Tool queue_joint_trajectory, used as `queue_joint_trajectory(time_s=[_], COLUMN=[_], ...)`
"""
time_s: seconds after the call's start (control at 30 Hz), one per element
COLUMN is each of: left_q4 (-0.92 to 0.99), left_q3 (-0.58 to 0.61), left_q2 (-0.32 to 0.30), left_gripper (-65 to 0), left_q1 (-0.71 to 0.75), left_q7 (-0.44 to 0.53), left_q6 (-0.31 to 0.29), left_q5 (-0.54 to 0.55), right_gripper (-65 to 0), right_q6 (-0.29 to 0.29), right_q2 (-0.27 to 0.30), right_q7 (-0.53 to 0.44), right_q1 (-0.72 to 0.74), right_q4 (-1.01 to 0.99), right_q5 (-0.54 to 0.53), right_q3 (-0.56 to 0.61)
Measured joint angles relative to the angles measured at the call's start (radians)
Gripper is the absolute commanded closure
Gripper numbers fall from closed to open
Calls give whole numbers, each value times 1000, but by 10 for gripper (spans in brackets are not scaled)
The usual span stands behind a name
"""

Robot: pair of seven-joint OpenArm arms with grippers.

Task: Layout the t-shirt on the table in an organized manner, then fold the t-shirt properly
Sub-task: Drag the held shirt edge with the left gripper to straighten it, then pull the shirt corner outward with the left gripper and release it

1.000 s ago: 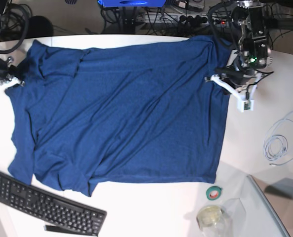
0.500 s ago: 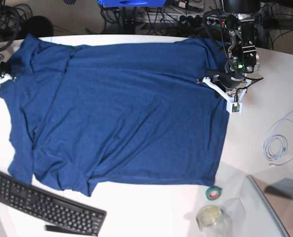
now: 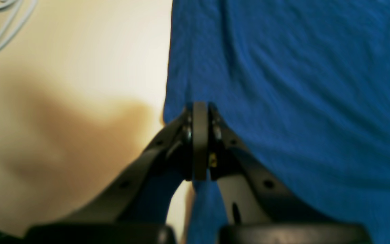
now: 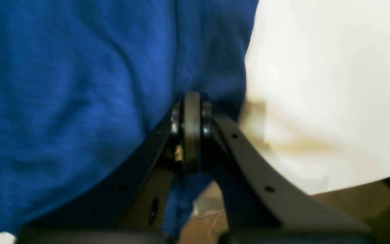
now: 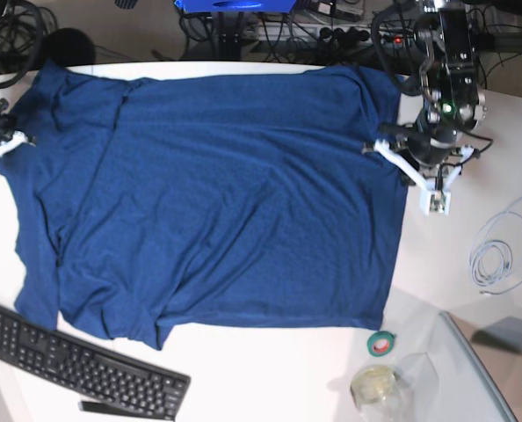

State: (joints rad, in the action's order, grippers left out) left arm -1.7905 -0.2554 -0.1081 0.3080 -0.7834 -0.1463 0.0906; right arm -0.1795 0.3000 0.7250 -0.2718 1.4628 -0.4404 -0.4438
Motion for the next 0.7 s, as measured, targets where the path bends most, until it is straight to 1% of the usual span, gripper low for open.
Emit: queue_joint_trajectory(time_s=[0.13,0.17,0.2,0.23,0.27,0.3,0.33,0.4,0.43,0.47,0.5,0.57,0.63,0.7], left_q4=[-39,-31,-16,1,15,25,32,47,48,50,51,63,106,175], left_q3=[-14,-33,-63,-101,-143,-179,-206,-237,-238,-230,-217,-200,-200,-204], left_q2=[5,13,27,40,48,48,45,34,29,22,15,16,21,27], left_gripper=[0,0,0,0,0,0,-81,-290,-360,-410,-438,-446,-446,-446], left_q1=[111,130,142,154,164,179,194,225,239,252,262,274,279,276], left_q7=[0,13,52,97,120,138,158,157,158,162,164,167,173,171], left_q6=[-3,-4,-5,-4,-9,-1,6,12,13,11,7,-27,-124,-163], left_q5=[3,8,24,66,117,156,194,251,263,294,307,319,327,322], right_gripper=[-2,-2,-2,-2,-2,-2,-2,-2,-2,-2,-2,-2,-2,-2], right_q6=[-6,-6,-6,-6,-6,-6,-6,-6,-6,-6,-6,-6,-6,-6], right_q2=[-33,-37,-38,-37,-35,-35,-35,-35,-35,-35,-35,-34,-35,-35], right_q7=[1,2,3,3,3,4,1,3,4,4,4,3,5,4], right_q1=[-19,-21,-23,-23,-23,-22,-22,-23,-23,-23,-23,-23,-23,-23], right_q4=[87,91,95,96,96,96,96,96,95,95,95,95,95,95], right_q5=[-2,0,0,0,5,3,1,1,3,3,3,3,3,3], right_q3=[3,4,4,5,5,5,6,5,6,6,6,6,6,7])
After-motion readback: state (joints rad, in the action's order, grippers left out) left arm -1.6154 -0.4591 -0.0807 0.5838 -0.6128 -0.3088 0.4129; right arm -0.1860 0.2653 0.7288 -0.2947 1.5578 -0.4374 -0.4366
